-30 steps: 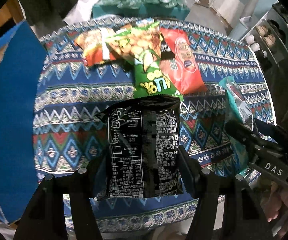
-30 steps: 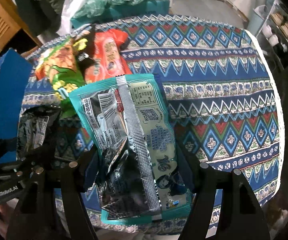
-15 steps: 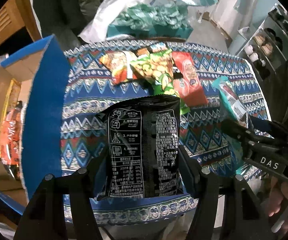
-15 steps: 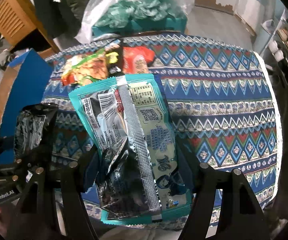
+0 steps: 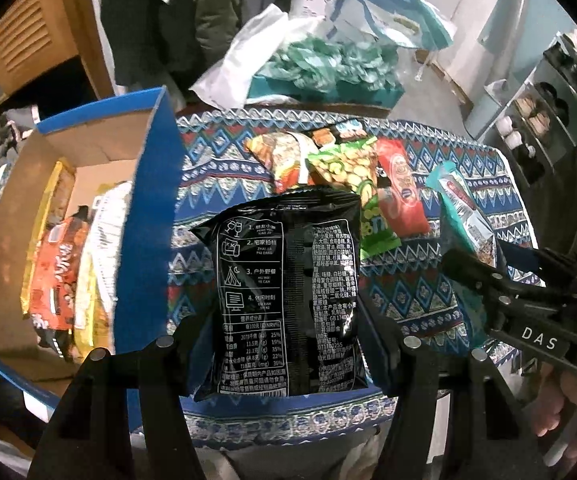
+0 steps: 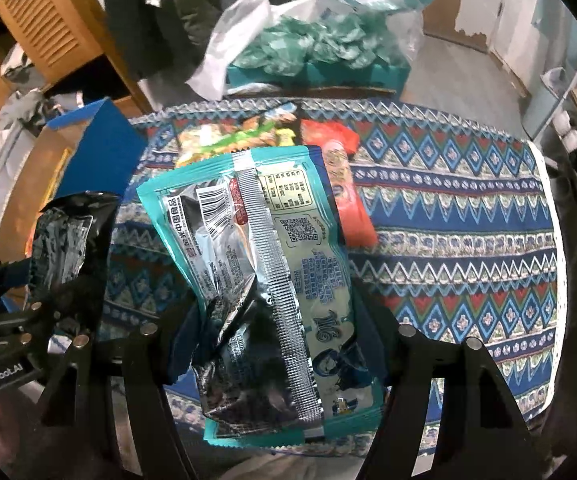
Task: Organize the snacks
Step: 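Lift the teal-silver bag and black bag and carry both over the box, then lower both bags into the box and open both grippers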
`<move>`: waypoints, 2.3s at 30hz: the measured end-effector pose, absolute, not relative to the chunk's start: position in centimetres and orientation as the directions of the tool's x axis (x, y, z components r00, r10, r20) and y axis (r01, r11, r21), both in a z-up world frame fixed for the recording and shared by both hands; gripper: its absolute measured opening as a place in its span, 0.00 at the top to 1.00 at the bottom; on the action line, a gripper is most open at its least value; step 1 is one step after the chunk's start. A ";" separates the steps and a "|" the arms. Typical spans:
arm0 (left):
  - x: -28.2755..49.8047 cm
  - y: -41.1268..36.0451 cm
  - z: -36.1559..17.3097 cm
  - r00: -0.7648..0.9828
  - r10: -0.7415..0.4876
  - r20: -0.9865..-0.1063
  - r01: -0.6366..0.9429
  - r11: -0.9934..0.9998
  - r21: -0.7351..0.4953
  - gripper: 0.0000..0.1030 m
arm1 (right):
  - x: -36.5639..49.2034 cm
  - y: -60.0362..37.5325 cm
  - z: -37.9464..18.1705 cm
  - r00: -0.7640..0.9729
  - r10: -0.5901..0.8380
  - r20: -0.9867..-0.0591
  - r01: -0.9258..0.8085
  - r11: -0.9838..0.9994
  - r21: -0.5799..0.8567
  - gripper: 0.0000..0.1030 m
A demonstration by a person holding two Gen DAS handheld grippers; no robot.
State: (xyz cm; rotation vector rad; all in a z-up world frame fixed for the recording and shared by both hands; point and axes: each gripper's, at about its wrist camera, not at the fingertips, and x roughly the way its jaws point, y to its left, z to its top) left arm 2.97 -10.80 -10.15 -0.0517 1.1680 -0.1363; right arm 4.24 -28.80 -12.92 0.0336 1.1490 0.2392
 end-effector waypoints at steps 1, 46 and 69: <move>2.9 -10.5 -9.9 0.389 -0.133 -0.912 0.076 0.991 -0.112 0.37 | 4.3 -28.5 -12.8 0.389 0.207 -0.898 -0.176 0.973 0.148 0.34; 1.3 10.2 -7.2 0.507 -0.021 -0.862 -0.218 0.964 -0.152 0.37 | 8.0 -5.0 -7.1 0.352 0.369 -0.860 -0.450 0.873 0.191 0.34; 1.8 15.0 -10.7 0.415 0.009 -0.910 -0.336 0.931 -0.144 0.36 | 9.5 1.7 -10.1 0.257 0.381 -0.888 -0.460 0.856 0.234 0.32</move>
